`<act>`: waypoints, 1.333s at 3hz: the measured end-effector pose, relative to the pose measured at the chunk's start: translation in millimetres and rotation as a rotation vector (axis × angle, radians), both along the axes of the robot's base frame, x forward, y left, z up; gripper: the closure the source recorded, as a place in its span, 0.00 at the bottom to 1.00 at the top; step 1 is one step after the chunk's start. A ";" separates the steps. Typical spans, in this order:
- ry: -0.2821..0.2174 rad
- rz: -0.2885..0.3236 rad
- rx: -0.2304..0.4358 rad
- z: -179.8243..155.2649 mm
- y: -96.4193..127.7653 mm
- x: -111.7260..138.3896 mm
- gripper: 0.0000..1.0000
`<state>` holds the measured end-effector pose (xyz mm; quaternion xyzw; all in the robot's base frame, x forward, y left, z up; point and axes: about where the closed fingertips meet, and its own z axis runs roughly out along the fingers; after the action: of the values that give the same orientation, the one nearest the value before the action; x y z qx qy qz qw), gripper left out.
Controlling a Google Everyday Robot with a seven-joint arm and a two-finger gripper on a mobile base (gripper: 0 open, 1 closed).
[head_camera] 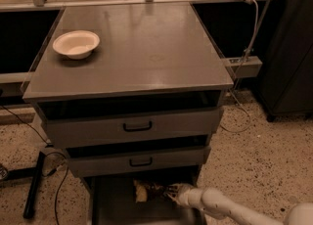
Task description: Place brown chip bag into bottom drawer
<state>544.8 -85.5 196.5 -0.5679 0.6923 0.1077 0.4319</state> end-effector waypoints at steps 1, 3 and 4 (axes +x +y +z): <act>-0.043 -0.011 -0.075 -15.7 -8.3 -1.6 1.00; -0.043 -0.011 -0.075 -15.7 -8.3 -1.6 0.88; -0.043 -0.011 -0.075 -15.7 -8.2 -1.6 0.64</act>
Offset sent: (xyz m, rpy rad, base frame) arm -0.0023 -0.0195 -0.0192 -0.1142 -0.0690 -0.0241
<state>543.2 -93.7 180.8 -0.5820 0.6896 0.0672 0.4257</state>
